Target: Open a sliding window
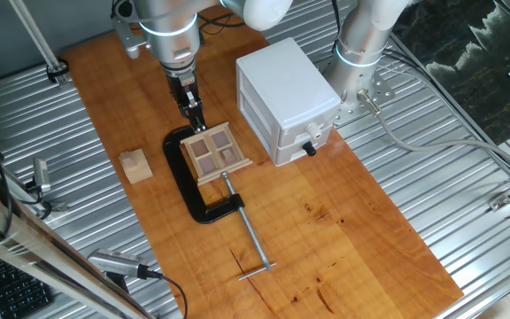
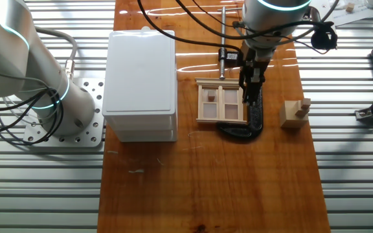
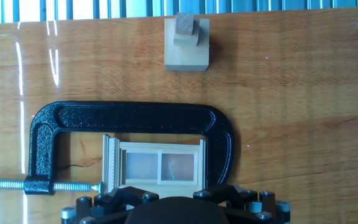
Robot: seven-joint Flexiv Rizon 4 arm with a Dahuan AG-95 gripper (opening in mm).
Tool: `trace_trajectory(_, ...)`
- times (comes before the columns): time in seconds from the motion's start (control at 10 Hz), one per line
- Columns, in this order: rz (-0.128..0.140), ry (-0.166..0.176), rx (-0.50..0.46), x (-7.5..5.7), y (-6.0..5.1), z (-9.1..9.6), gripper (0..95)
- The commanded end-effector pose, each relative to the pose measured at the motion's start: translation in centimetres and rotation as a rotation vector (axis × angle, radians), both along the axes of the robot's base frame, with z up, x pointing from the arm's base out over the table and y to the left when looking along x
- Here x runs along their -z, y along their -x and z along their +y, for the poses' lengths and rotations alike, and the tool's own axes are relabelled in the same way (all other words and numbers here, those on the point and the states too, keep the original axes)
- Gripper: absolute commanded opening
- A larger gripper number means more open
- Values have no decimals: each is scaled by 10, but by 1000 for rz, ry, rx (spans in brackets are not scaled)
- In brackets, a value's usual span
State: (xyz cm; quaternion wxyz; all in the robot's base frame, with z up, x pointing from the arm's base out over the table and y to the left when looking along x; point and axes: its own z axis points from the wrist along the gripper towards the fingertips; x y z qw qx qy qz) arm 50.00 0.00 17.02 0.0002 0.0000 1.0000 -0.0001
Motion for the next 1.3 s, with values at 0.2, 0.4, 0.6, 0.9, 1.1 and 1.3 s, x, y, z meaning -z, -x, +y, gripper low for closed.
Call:
trace_trajectory(0.2,-65,41,121,0,0,0,0)
trace_trajectory(0.4,-57,48,126,0,0,0,0)
trace_trajectory(0.6,-55,51,133,0,0,0,0)
trace_trajectory(0.9,-56,50,132,0,0,0,0)
trace_trajectory(1.1,-51,50,132,0,0,0,0)
trace_trajectory(1.3,-50,49,135,0,0,0,0)
